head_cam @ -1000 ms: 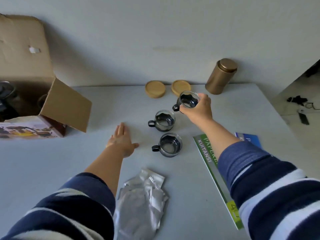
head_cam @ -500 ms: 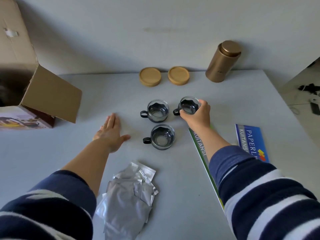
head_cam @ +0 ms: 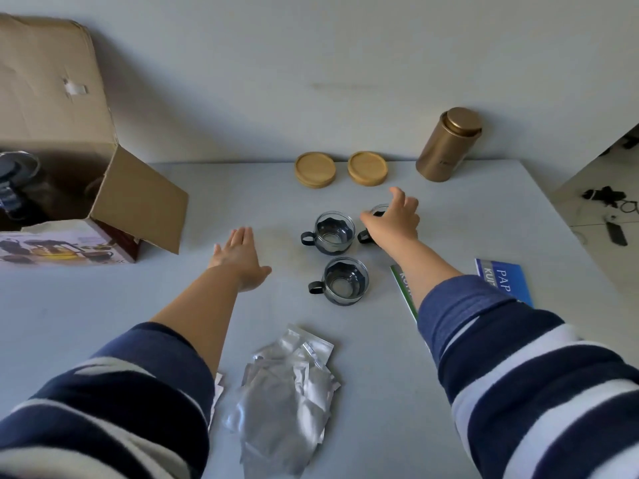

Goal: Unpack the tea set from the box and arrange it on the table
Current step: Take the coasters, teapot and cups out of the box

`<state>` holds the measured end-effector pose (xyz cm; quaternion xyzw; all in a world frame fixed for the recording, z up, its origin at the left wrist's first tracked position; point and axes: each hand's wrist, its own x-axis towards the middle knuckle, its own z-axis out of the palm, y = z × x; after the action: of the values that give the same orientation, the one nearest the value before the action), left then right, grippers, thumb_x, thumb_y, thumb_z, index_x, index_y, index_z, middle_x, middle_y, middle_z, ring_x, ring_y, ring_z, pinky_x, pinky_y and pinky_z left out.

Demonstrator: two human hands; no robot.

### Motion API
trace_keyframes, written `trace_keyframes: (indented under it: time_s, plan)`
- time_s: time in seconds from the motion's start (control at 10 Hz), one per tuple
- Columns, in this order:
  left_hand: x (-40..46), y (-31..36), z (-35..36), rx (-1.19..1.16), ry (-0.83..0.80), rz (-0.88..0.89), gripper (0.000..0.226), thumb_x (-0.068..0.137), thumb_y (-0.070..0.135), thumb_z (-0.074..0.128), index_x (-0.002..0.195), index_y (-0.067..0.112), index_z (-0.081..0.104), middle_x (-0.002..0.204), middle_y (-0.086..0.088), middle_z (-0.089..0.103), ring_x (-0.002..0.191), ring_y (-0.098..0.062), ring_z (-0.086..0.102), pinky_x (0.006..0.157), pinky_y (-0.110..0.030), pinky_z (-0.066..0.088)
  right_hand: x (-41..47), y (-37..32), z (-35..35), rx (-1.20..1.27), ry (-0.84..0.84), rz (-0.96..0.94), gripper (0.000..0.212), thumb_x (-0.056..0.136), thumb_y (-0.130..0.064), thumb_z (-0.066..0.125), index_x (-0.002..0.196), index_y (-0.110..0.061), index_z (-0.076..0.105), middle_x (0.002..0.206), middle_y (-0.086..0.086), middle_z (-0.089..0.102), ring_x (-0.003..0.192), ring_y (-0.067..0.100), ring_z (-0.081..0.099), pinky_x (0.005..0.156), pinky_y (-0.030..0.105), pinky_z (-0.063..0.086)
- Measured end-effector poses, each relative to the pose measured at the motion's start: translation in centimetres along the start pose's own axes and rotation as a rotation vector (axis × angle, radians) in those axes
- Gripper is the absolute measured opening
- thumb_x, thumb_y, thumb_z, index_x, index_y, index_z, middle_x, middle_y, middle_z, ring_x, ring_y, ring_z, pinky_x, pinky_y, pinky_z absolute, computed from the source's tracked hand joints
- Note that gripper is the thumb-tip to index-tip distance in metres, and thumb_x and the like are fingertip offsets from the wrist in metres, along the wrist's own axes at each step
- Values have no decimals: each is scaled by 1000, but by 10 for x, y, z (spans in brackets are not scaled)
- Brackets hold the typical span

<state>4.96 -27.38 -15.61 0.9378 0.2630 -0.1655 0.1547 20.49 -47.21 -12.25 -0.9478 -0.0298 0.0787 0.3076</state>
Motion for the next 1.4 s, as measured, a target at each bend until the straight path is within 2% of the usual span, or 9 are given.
trace_keyframes:
  time_s: [0.1,0.2,0.5,0.7,0.8,1.0,1.1,1.3,1.4]
  plan:
    - [-4,-22,-32,-13,140,1,84,95,34,50,153,8,-6,162,-4,-4,150,-19,-4,121,-42,3,-9,-42,9,-272,105,-138,67,84,-34,58,142,-22,27,153,11,20,146,34,7,116,57,5]
    - [-10,-60,-67,-13,233,-25,78,97,27,45,153,9,-5,162,-2,-5,149,-17,-6,121,-41,1,-22,-86,25,-345,104,-153,67,84,-34,58,142,-23,27,153,12,19,146,35,2,115,61,1]
    - [-31,-195,-127,-25,633,-80,57,96,22,47,149,17,28,159,0,22,148,-18,14,121,-36,9,-96,-243,123,-129,-113,-540,55,88,-28,56,139,-20,37,139,9,41,131,30,36,108,42,32]
    - [-33,-281,-127,-2,510,-221,62,99,37,37,153,14,16,162,-1,9,150,-17,3,122,-40,4,-139,-316,185,-41,-199,-871,37,88,-12,56,125,-13,54,128,7,54,120,24,49,98,32,43]
    - [-35,-301,-113,34,429,-221,67,100,49,21,154,14,3,162,0,-2,149,-15,-4,122,-37,3,-142,-333,208,-358,-282,-909,46,86,-12,60,131,-11,48,131,10,52,119,27,50,94,35,44]
    - [-32,-309,-104,74,464,-193,66,100,50,14,154,15,-2,162,1,-8,149,-14,-8,121,-34,1,-130,-350,246,-914,-221,-767,67,82,-29,64,139,-8,35,138,18,45,128,32,41,106,37,29]
    - [-31,-312,-104,71,465,-184,66,100,49,15,154,14,-3,162,0,-8,149,-14,-8,121,-34,0,-126,-354,259,-987,-196,-715,72,81,-43,64,138,-10,36,133,16,52,127,31,43,104,37,27]
    - [-30,-312,-101,64,475,-180,66,100,48,15,154,13,-3,162,-1,-7,149,-15,-9,120,-34,0,-125,-349,264,-1042,-45,-738,58,83,-34,61,133,-9,43,133,14,51,124,29,45,104,35,30]
    - [-31,-311,-101,62,468,-184,66,100,48,15,153,13,-3,162,-1,-7,149,-15,-9,120,-34,1,-129,-350,258,-939,-48,-760,65,79,-27,68,135,-8,40,135,16,46,124,31,45,103,36,33]
